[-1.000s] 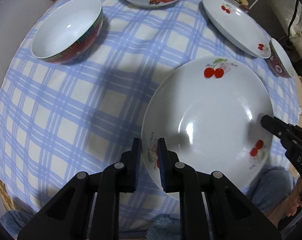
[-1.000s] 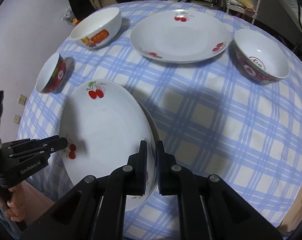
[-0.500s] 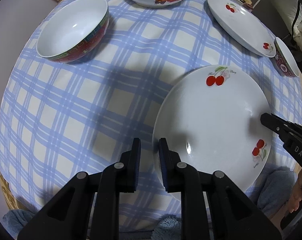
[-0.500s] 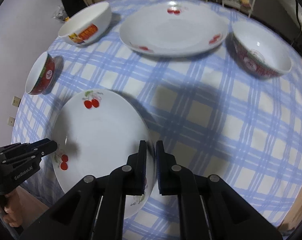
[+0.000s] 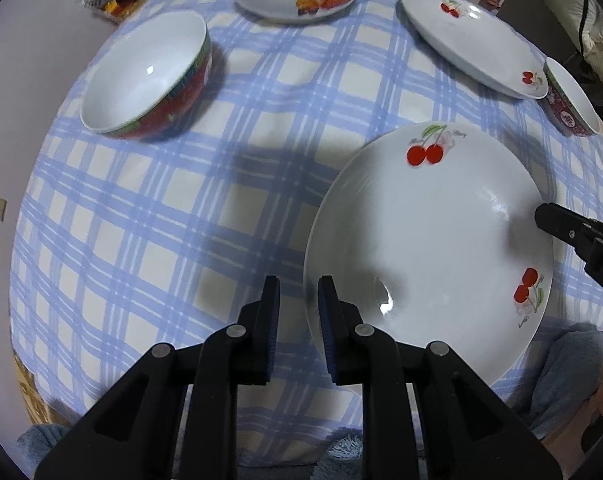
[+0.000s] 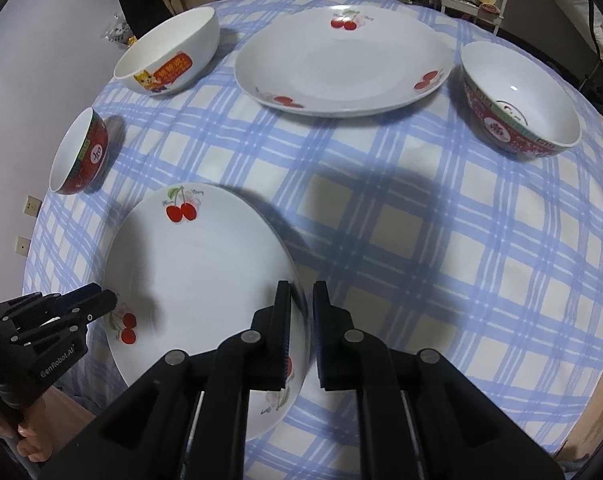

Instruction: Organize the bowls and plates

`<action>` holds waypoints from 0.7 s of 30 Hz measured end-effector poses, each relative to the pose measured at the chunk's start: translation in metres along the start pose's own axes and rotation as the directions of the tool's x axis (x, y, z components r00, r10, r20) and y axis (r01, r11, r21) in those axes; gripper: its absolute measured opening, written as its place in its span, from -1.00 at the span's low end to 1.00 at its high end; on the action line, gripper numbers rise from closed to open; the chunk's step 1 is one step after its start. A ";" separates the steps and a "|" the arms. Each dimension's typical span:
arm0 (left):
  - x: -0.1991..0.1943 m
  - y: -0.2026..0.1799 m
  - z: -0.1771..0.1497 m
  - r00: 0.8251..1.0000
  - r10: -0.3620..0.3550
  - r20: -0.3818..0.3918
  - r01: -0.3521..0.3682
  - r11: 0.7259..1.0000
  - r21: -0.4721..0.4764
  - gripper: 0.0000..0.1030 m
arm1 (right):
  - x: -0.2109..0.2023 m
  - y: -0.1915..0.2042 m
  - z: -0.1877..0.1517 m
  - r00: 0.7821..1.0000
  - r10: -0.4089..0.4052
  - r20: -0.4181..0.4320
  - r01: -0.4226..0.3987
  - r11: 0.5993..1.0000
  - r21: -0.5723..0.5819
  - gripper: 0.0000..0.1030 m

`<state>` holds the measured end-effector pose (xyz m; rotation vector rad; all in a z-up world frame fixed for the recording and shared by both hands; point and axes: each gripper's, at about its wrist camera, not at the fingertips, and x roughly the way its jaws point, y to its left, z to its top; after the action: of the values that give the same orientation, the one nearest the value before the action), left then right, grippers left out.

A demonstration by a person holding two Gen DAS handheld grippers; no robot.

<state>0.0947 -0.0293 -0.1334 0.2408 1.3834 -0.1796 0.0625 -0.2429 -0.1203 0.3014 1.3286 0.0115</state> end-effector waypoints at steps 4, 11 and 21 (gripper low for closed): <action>-0.014 -0.009 0.001 0.996 0.052 0.074 -0.054 0.998 0.026 -0.58 | -0.009 -0.003 0.004 0.999 -0.004 0.032 0.004 1.000 0.002 -0.76; -0.035 -0.020 0.018 0.991 0.011 0.134 -0.015 1.000 0.027 -0.22 | -0.031 -0.008 0.024 0.992 -0.017 0.123 0.017 1.000 0.003 -0.21; -0.046 -0.027 0.070 0.980 0.022 0.196 -0.024 1.000 0.010 0.48 | -0.044 -0.026 0.081 0.970 -0.068 0.235 0.064 0.998 0.024 0.43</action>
<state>0.1459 -0.0753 -0.0777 0.2424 1.1834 -0.1876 0.1243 -0.2929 -0.0672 0.2635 1.1018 -0.0891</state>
